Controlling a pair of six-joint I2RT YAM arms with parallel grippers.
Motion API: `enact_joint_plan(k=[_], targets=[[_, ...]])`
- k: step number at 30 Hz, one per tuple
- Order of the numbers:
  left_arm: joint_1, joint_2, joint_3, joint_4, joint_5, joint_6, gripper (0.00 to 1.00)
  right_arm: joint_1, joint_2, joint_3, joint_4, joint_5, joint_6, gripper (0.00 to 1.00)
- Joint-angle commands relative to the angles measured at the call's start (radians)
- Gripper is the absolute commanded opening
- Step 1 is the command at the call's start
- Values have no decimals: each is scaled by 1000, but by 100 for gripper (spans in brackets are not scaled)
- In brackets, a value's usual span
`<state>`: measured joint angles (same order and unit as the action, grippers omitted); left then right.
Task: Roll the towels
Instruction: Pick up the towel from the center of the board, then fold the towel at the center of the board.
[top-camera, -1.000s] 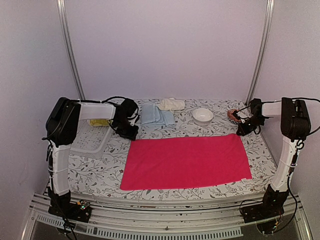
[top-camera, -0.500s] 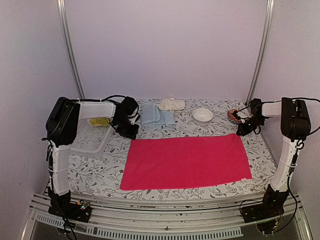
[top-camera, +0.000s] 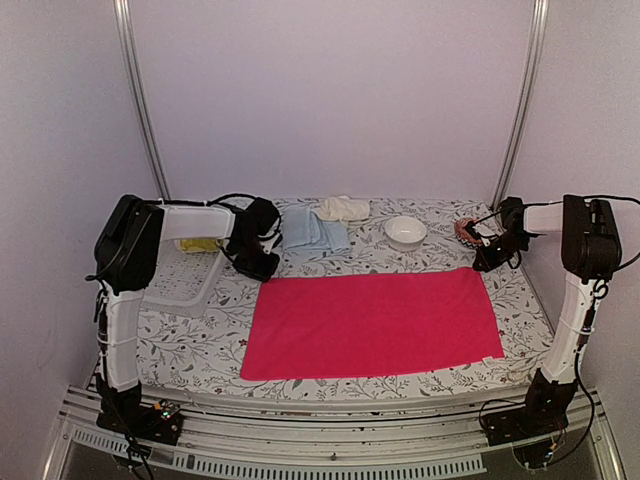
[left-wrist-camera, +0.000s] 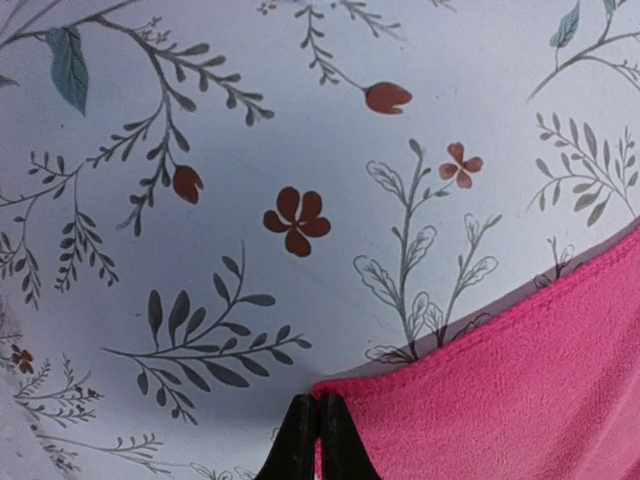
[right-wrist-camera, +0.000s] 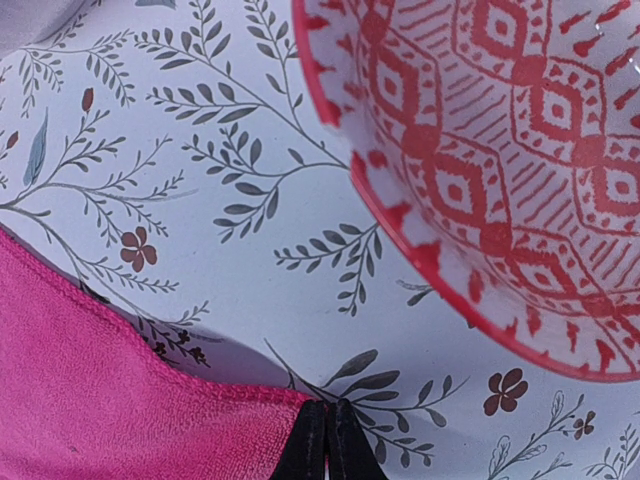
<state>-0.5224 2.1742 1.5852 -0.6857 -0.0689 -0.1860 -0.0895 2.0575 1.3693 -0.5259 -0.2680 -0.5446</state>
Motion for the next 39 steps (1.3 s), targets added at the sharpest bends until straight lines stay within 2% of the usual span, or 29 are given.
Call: enact_joint_plan(k=[1, 8, 14, 22, 33, 39], targets=[[-10, 42, -34, 14, -44, 11, 1, 18, 61, -36, -29, 15, -12, 3], [-9, -42, -62, 103, -117, 32, 0, 14, 25, -12, -35, 7, -18, 3], [8, -133, -80, 191, -181, 39, 0, -17, 15, 80, -67, 10, -23, 2], [19, -108, -36, 206, -194, 57, 0, -19, 27, 114, -75, -4, -40, 3], [26, -141, -40, 220, -197, 77, 0, -37, -95, 103, -65, -69, -36, 3], [30, -144, -47, 228, -177, 90, 0, -38, -93, 90, -68, -85, -46, 3]])
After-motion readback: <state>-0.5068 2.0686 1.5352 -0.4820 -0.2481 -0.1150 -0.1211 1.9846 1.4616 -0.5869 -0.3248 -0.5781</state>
